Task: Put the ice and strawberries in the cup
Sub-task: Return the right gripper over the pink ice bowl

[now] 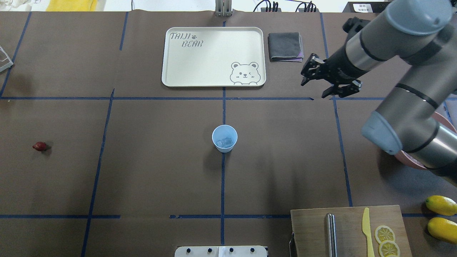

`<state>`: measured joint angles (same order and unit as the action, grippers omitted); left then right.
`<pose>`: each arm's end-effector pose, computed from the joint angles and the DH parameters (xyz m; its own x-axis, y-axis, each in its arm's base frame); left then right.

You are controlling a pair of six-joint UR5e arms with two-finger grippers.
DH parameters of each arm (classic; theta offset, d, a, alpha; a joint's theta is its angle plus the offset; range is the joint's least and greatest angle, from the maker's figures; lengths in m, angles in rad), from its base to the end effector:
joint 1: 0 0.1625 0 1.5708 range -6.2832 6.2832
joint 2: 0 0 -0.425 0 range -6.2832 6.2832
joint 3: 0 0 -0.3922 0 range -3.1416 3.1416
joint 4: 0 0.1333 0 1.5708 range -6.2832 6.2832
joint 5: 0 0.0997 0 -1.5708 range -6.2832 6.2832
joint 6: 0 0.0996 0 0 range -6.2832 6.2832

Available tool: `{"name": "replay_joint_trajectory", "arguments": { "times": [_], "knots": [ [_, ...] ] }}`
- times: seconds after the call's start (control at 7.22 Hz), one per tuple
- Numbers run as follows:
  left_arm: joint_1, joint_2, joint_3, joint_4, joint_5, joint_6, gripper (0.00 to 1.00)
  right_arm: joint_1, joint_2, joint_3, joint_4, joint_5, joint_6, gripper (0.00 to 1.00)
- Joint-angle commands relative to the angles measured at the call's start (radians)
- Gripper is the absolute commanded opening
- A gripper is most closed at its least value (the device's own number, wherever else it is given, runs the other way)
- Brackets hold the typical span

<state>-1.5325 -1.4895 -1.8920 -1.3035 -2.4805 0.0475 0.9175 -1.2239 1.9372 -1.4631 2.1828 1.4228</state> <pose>-0.0376 -0.4462 0.5568 0.6118 0.0493 -0.7894 -0.0674 0.9977 0.0101 -0.2852 -0.4978 0.2881 0.4679 0.4127 0.7816 -0.3290 0.9021 -0.2793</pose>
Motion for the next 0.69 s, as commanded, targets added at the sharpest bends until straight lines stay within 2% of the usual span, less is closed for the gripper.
{"name": "replay_joint_trajectory", "arguments": {
  "times": [0.0,0.28,0.55],
  "knots": [
    [0.002,0.0,-0.001,0.0,-0.002,0.0,1.0,0.079,-0.254,0.115,-0.013,0.002,-0.34,0.74],
    [0.003,-0.002,-0.002,-0.003,-0.012,-0.055,1.0,0.153,-0.409,0.111,0.0,-0.008,-0.794,0.75],
    [0.014,-0.002,-0.016,-0.003,-0.012,-0.067,1.0,0.155,-0.451,0.092,0.0,-0.098,-1.077,0.77]
  ]
}}
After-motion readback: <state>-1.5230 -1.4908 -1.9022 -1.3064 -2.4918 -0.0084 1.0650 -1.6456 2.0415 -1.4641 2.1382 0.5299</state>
